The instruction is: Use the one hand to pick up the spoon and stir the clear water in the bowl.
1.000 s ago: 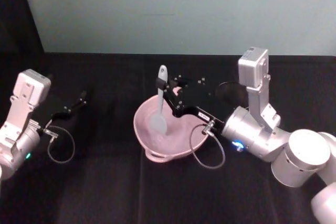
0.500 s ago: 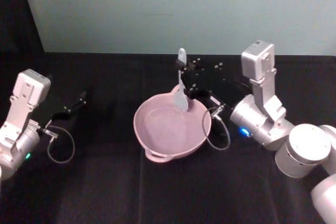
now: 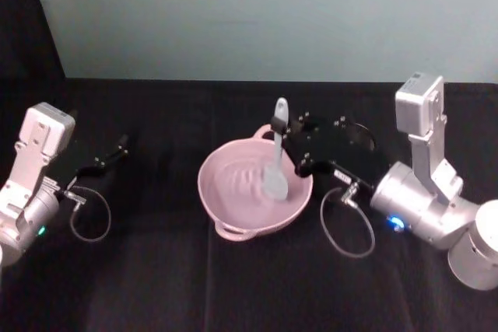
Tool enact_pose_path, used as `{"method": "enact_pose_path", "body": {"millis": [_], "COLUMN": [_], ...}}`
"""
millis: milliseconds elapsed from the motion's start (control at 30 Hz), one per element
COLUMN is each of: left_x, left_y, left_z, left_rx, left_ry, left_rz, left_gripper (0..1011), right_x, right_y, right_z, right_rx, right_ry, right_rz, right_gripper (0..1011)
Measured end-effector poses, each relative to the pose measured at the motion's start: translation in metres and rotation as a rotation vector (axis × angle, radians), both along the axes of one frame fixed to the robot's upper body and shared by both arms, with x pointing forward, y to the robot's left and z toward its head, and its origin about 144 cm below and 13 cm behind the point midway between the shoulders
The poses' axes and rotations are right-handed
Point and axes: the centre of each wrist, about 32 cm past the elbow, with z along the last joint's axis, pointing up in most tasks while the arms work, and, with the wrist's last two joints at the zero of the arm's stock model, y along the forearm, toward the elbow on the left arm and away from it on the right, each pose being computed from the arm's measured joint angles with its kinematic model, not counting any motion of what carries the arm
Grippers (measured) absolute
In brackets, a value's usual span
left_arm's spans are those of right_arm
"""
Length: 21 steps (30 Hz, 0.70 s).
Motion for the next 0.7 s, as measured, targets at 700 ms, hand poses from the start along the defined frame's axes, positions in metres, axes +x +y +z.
{"method": "enact_pose_path", "body": {"millis": [700], "left_x": [0.0], "left_y": [0.0], "left_z": [0.0], "left_rx": [0.0], "left_ry": [0.0], "left_rz": [0.0], "left_gripper": [1011], "right_x": [0.025], "right_y": [0.041], "right_z": [-0.023], "right_rx": [0.075], "right_ry": [0.014], "right_rz": [0.044], "right_gripper": [114]}}
